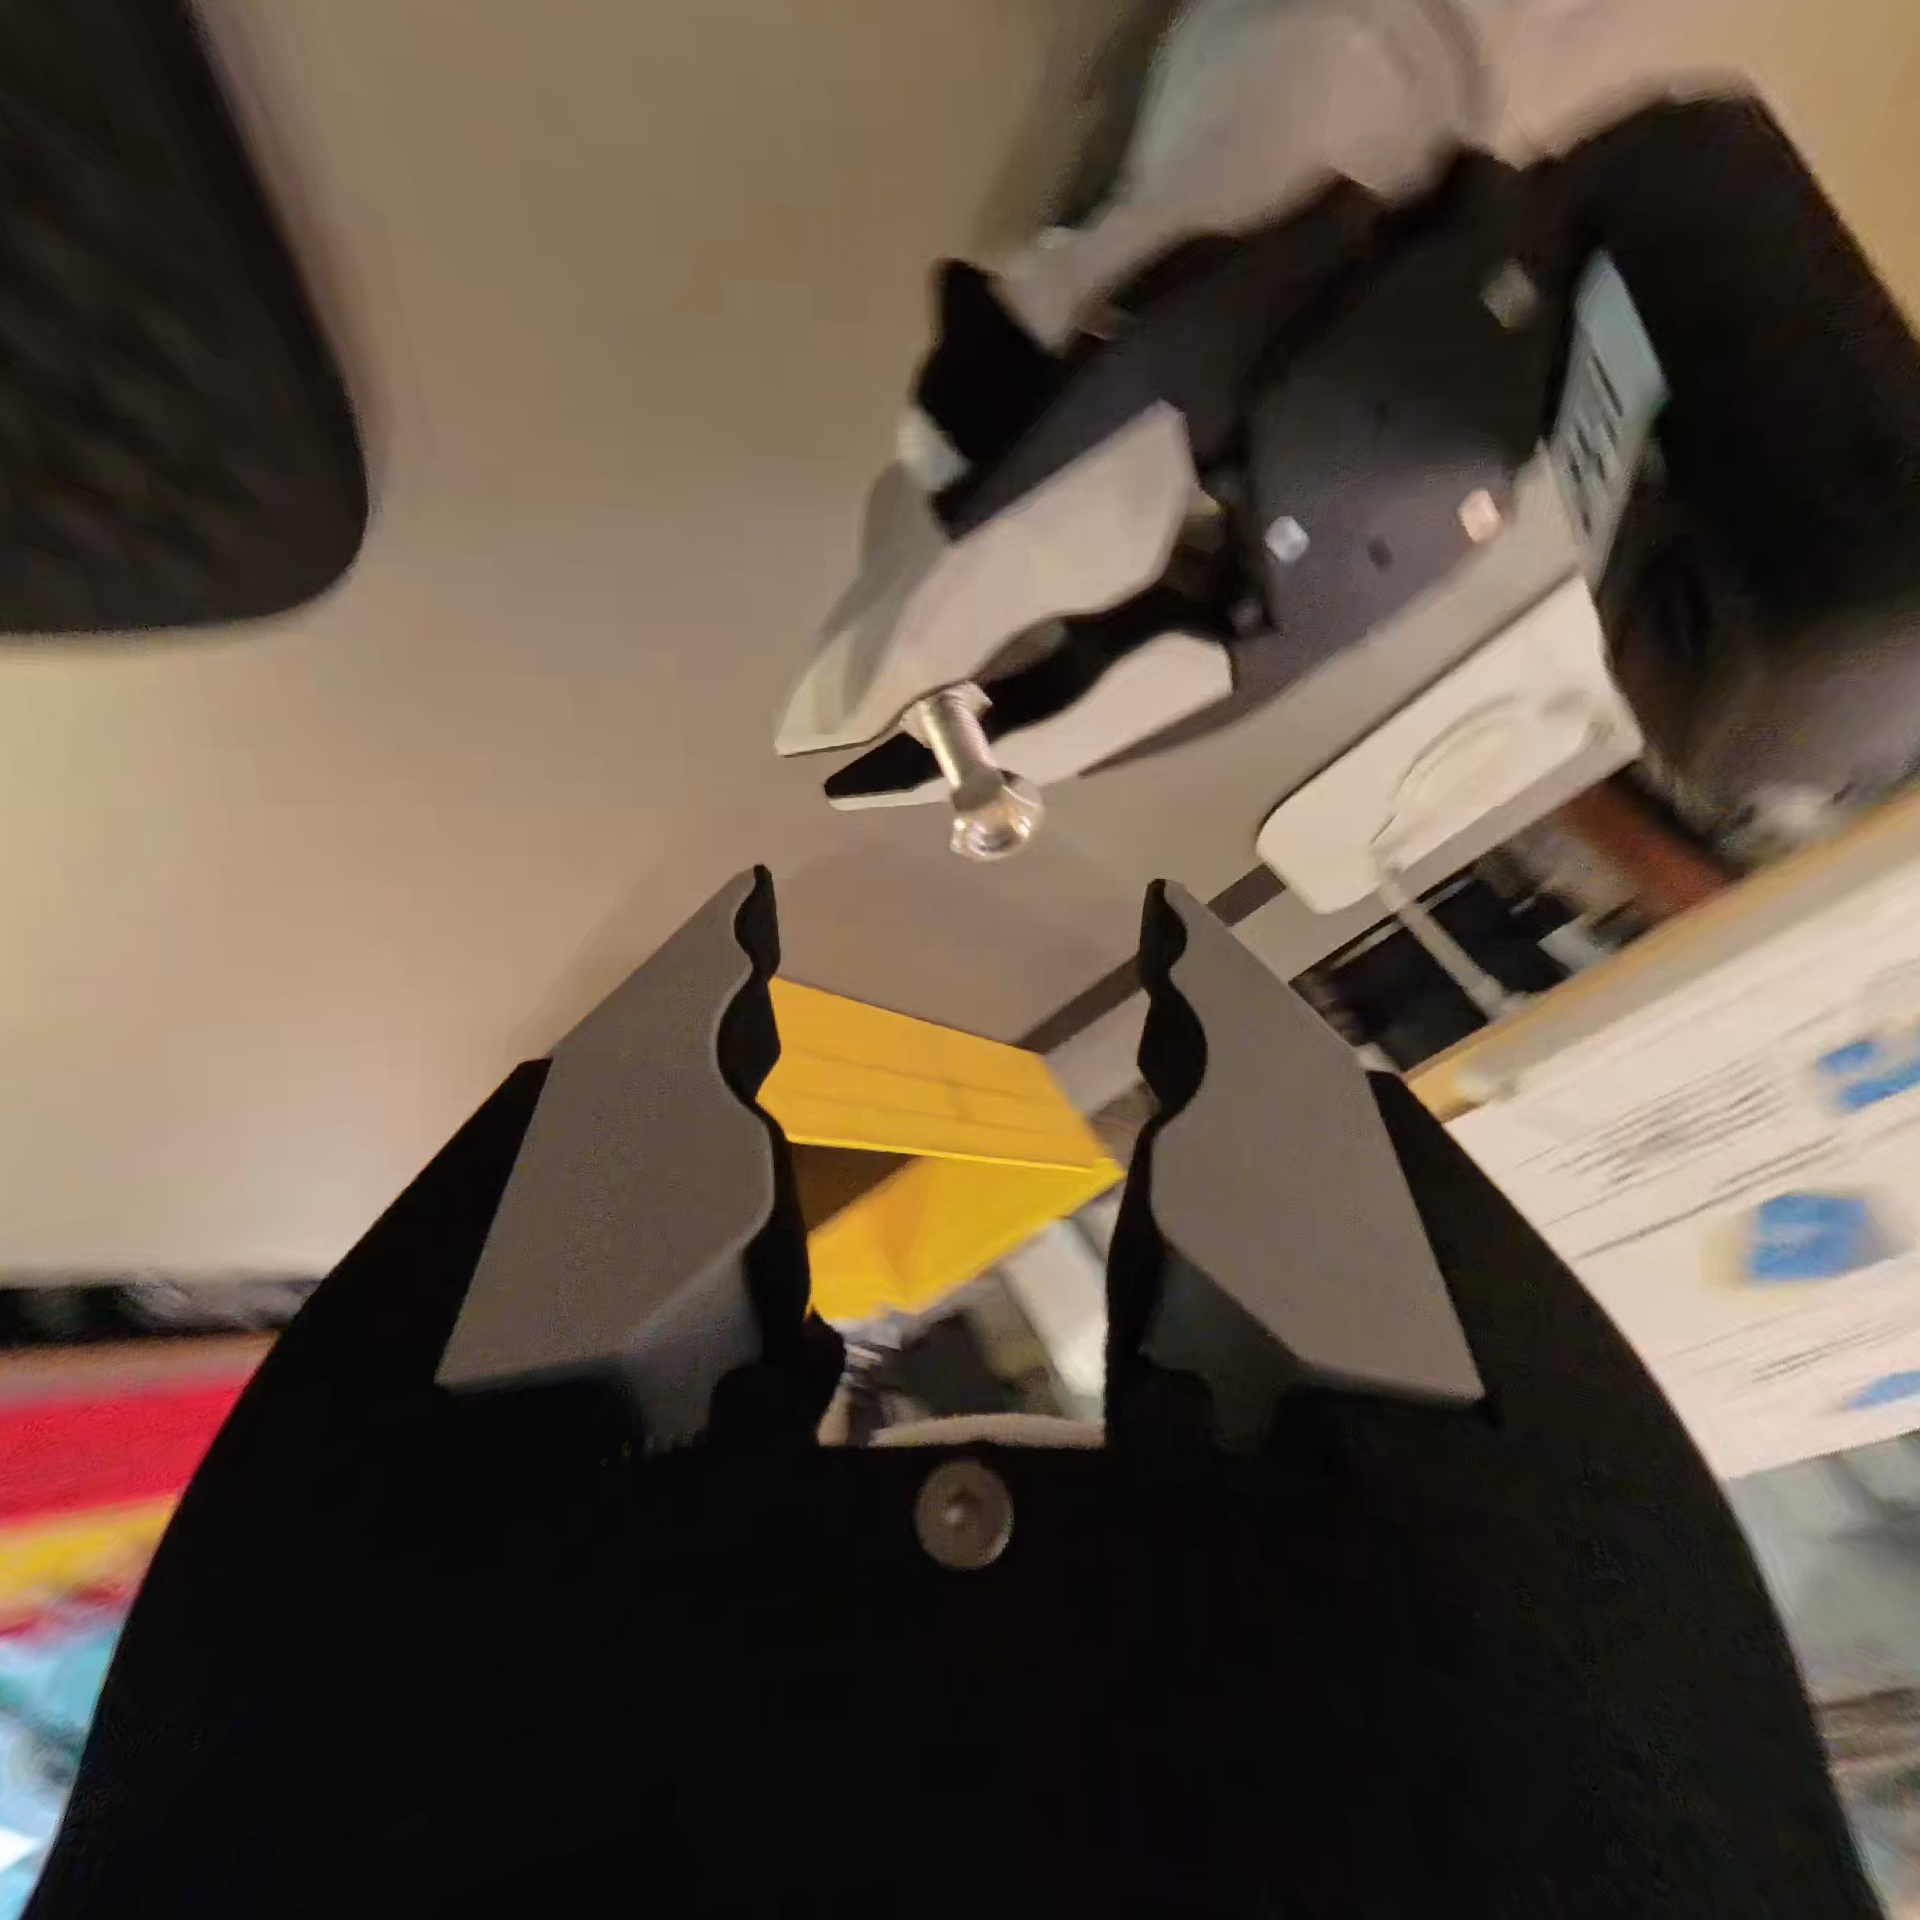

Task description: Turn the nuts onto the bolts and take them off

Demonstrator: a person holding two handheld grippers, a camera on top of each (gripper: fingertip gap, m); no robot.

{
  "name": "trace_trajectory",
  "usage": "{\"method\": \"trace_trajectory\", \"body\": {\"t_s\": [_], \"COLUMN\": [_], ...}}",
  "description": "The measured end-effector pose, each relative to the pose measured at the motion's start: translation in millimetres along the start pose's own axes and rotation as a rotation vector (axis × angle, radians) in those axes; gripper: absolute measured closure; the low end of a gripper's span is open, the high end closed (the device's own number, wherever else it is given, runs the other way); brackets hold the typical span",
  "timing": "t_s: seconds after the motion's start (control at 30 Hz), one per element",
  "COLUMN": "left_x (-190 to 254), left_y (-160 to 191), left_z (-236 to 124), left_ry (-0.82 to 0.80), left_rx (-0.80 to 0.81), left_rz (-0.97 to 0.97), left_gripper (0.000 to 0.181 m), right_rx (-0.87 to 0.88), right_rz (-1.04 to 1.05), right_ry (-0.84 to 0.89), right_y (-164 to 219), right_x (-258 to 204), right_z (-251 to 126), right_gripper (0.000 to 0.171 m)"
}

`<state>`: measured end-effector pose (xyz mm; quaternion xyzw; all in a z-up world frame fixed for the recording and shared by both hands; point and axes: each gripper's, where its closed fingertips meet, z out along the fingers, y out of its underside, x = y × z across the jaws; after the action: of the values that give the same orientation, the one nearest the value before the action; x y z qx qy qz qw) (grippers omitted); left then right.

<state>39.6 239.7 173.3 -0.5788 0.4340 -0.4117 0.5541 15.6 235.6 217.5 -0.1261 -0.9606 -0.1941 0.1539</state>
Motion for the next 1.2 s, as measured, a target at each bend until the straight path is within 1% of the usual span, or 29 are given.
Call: {"method": "trace_trajectory", "body": {"t_s": [0.03, 0.13, 0.27, 0.3, 0.37, 0.47, 0.5, 0.57, 0.67, 0.7, 0.87, 0.93, 0.97, 1.07, 1.2], "left_x": [0, -2, -4, -4, -5, -7, -7, -7, -7, -7, -8, -8, -9, -9, -8], "left_y": [0, -1, -1, -2, -2, -3, -3, -3, -3, -3, -4, -4, -4, -4, -4], "left_z": [0, -1, -1, -2, -2, -3, -3, -3, -2, -3, -3, -3, -3, -4, -3], "left_ry": [-0.002, -0.006, -0.018, -0.021, -0.029, -0.036, -0.038, -0.042, -0.045, -0.046, -0.053, -0.053, -0.054, -0.054, -0.046], "left_rx": [0.003, 0.007, 0.014, 0.016, 0.022, 0.030, 0.030, 0.030, 0.031, 0.032, 0.037, 0.037, 0.039, 0.043, 0.039], "left_rz": [-0.002, -0.008, -0.011, -0.012, -0.014, -0.023, -0.022, -0.017, -0.019, -0.019, -0.022, -0.022, -0.024, -0.032, -0.025], "left_gripper": [0.166, 0.166, 0.166, 0.166, 0.166, 0.166, 0.166, 0.166, 0.166, 0.166, 0.166, 0.166, 0.166, 0.166, 0.166], "right_rx": [0.024, 0.166, 0.492, 0.570, 0.674, 0.822, 0.863, 0.931, 0.999, 1.007, 0.996, 0.992, 0.999, 1.009, 1.032], "right_rz": [0.139, 0.548, 1.053, 1.152, 1.333, 1.538, 1.582, 1.640, 1.722, 1.728, 1.739, 1.745, 1.750, 1.761, 1.731], "right_ry": [0.001, 0.004, 0.008, 0.036, 0.138, 0.297, 0.329, 0.449, 0.581, 0.606, 0.735, 0.798, 0.801, 0.819, 0.796], "right_y": [3, 6, -7, -9, -7, -3, -5, -3, 0, -2, -6, -4, -5, -3, -5], "right_x": [2, 5, 8, 11, 14, 15, 15, 18, 23, 25, 30, 30, 31, 32, 31], "right_z": [-2, -6, -8, -9, -5, 1, 4, 6, 10, 12, 15, 14, 16, 17, 17], "right_gripper": [0.103, 0.108, 0.113, 0.114, 0.123, 0.128, 0.128, 0.133, 0.135, 0.138, 0.141, 0.149, 0.153, 0.154, 0.154]}}
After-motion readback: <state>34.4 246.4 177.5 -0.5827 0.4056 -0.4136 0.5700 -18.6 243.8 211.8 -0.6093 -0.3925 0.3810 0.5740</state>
